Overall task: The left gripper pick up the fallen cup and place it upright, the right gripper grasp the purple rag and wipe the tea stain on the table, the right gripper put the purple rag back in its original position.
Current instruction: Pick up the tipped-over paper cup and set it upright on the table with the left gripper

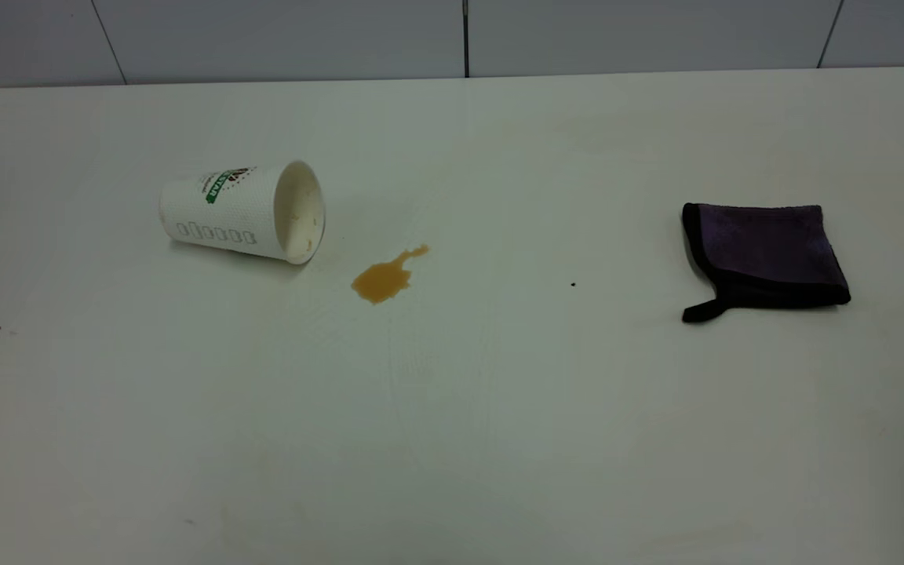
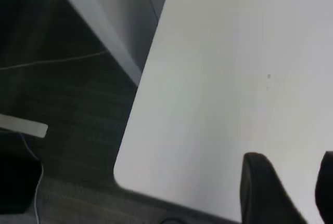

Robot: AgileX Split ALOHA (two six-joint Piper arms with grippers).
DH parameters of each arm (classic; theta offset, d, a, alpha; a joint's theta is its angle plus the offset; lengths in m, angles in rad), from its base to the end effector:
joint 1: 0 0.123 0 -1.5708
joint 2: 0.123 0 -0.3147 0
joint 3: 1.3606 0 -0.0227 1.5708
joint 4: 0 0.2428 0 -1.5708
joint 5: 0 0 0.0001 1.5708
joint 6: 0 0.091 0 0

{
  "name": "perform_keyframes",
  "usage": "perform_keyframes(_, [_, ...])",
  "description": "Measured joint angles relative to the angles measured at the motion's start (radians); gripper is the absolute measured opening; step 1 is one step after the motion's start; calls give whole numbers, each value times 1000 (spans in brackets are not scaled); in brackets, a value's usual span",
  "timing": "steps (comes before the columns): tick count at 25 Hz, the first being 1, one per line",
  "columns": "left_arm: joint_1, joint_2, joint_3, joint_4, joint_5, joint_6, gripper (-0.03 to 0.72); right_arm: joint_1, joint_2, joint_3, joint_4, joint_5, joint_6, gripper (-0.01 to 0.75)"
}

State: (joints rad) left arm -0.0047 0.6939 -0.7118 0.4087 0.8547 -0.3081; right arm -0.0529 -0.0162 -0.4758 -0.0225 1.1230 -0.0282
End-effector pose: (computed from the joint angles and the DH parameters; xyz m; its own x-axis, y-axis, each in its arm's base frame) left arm 0.0897 0.0269 0.3440 -0.6422 -0.0267 -0.7661 -0.2436 0.9547 0.1709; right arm -0.0444 0.0005 0.2613 -0.5189 -0.0105 -0.8548 0.0506 0.9978 -0.0430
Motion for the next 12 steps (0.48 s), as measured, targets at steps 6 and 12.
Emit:
perform_keyframes(6, [-88,284,-140,25,-68,-7,525,0,0,0,0,0,0,234])
perform_keyframes(12, [-212,634,-359,103,-44,-77,610,0,0,0,0,0,0,234])
